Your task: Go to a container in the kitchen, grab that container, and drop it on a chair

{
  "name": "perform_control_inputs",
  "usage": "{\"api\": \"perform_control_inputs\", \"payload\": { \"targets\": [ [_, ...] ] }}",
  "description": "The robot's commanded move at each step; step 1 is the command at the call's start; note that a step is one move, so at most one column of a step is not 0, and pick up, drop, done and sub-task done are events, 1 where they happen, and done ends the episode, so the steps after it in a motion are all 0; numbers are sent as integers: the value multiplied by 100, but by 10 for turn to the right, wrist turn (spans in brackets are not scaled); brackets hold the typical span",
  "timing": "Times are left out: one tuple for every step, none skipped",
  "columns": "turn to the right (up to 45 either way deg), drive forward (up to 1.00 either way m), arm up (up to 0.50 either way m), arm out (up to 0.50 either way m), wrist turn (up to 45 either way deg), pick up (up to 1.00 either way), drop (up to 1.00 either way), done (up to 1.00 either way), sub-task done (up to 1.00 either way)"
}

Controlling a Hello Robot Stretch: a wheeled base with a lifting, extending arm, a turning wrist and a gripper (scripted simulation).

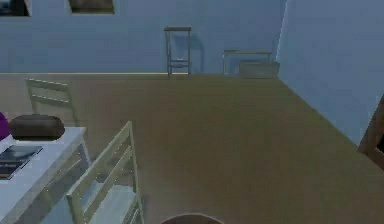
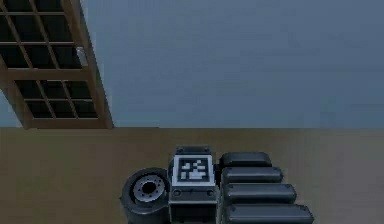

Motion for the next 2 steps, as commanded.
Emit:
{"api": "perform_control_inputs", "payload": {
  "targets": [
    [450,0,0,0,0,0,0,0,0],
    [90,0,0,0,0,0,0,0,0]
  ]
}}
